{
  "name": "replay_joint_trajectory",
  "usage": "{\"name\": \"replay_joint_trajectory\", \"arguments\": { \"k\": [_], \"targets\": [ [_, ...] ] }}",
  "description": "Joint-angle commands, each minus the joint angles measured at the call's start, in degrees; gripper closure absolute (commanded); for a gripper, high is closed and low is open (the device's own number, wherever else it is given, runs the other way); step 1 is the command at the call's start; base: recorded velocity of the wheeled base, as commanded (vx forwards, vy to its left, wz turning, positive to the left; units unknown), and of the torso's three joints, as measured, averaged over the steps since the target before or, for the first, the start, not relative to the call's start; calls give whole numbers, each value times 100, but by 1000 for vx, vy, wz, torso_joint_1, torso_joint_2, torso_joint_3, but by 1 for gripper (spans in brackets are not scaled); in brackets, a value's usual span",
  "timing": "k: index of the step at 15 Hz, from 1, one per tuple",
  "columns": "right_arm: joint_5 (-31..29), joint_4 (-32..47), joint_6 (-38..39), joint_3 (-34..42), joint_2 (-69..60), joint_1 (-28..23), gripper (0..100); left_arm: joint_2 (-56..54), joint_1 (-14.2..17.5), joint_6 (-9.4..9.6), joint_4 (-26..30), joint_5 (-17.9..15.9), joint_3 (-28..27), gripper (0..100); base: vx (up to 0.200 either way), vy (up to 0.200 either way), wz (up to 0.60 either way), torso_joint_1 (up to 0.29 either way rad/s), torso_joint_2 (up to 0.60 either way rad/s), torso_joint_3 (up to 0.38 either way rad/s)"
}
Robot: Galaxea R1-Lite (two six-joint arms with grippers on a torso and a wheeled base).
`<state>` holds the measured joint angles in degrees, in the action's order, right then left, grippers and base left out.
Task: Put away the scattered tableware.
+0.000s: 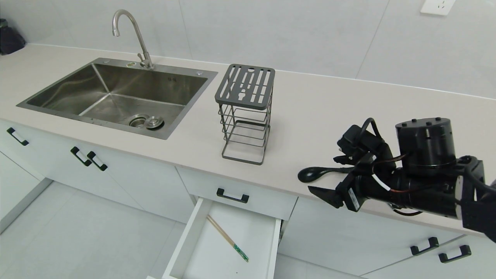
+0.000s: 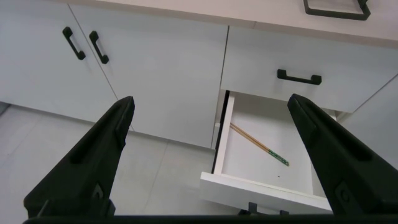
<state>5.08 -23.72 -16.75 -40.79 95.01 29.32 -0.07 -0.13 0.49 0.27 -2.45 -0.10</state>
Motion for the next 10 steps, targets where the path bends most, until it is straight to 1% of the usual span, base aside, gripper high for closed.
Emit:
{"name": "replay_joint_trajectory", "arguments": {
  "k": [1,5,10],
  "targets": [
    [10,-1,-30,-43,219,-234,0,7,-4,4,8,-1,1,0,0,0,0,0,0,0],
    [186,34,-30,36,281,-506,0,7,-4,4,0,-1,1,0,0,0,0,0,0,0],
    [186,26,-30,-228,720,-532,0,7,-4,-5,0,-1,1,0,0,0,0,0,0,0]
  ]
}}
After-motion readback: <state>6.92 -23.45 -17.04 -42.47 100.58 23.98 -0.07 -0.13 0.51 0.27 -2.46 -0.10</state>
